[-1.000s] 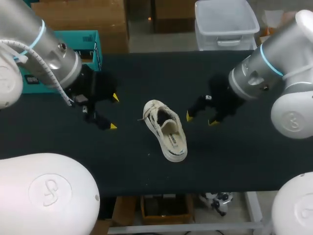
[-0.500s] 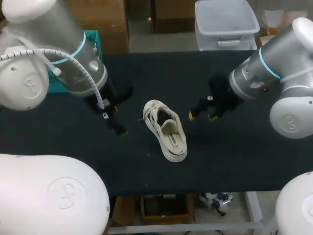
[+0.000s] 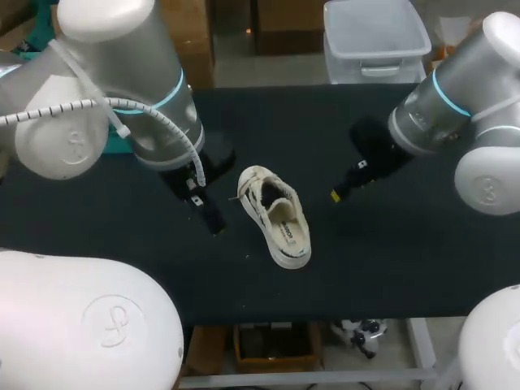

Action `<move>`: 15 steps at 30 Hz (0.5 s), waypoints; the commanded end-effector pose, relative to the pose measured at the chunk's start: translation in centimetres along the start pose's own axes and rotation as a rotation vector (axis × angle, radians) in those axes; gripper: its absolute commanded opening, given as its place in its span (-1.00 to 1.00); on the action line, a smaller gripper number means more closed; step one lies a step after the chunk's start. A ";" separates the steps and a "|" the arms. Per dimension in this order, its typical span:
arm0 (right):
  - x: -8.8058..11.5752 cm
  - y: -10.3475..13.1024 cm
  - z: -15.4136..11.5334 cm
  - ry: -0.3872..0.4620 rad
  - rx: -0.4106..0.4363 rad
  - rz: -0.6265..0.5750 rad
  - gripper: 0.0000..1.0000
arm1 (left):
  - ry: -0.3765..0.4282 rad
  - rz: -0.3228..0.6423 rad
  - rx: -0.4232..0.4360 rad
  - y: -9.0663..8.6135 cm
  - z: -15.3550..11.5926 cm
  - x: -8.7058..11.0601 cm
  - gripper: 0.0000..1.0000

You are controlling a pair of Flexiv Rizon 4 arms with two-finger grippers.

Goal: Open the shoe tongue, take the insole out of the shoe, put the insole back into the shoe, and pack the shoe into the shoebox

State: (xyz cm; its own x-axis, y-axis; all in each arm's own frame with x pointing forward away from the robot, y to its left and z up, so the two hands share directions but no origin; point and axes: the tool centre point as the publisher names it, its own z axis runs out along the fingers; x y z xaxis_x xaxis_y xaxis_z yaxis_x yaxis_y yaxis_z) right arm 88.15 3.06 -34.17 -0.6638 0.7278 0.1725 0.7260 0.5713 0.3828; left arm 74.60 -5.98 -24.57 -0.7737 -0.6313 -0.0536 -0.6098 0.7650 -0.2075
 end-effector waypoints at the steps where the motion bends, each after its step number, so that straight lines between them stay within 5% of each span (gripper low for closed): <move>1: -1.0 0.9 -1.3 0.046 0.117 -0.055 1.00 | -0.017 -0.054 0.011 -0.5 1.6 0.5 1.00; 15: -3.6 1.6 -2.1 0.015 0.188 -0.190 1.00 | 0.024 -0.229 0.060 -0.3 4.4 1.7 1.00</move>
State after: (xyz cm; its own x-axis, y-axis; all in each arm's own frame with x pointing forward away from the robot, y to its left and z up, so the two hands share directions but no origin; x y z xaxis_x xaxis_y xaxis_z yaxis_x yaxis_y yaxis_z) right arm 90.62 0.62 -32.45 -0.7887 0.6071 0.0973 0.6065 0.7422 0.2850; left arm 74.28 -7.49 -27.74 -0.6307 -0.7756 0.0236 -0.7535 0.6049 -0.2574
